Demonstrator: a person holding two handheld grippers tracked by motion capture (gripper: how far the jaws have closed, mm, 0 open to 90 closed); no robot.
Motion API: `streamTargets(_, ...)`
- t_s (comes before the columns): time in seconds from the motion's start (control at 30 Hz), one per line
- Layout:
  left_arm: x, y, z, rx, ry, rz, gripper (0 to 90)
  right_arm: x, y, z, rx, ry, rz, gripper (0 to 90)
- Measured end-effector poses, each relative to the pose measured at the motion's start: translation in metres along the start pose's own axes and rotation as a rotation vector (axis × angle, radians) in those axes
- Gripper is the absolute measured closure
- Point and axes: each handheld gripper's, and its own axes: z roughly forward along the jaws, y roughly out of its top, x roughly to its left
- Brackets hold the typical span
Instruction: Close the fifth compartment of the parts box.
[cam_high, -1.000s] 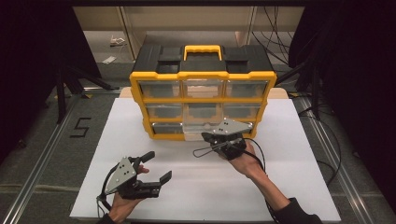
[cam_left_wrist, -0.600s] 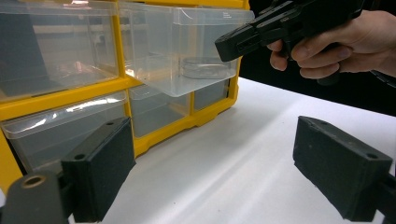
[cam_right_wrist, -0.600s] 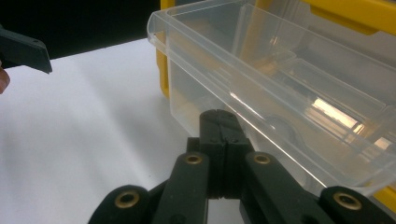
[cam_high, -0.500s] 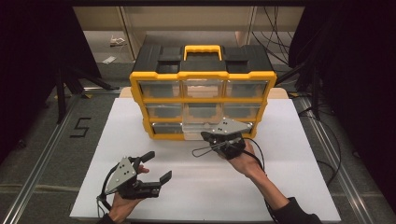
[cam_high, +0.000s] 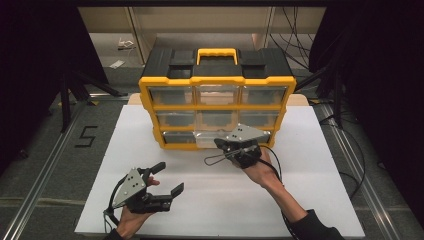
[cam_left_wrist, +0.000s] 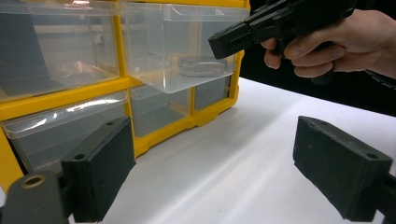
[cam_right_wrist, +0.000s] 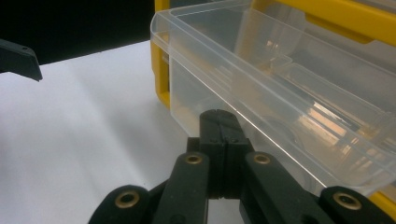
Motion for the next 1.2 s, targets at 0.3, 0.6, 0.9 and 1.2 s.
streamTargets(0.3, 0.000, 0.000, 0.000, -0.001, 0.001, 0.002, 12.4, -0.001, 0.002, 0.002, -0.006, -0.017, -0.009, 90.0)
streamTargets(0.6, 0.000, 0.000, 0.000, -0.001, 0.000, 0.003, 12.4, -0.004, 0.003, 0.005, -0.005, -0.034, -0.009, 90.0)
streamTargets(0.9, 0.000, 0.000, 0.001, 0.001, 0.000, 0.002, 12.4, -0.010, 0.001, 0.010, -0.004, -0.054, 0.000, 90.0)
streamTargets(1.2, 0.000, 0.000, 0.000, 0.000, 0.004, 0.001, 12.4, -0.014, 0.002, 0.013, -0.007, -0.066, 0.010, 90.0)
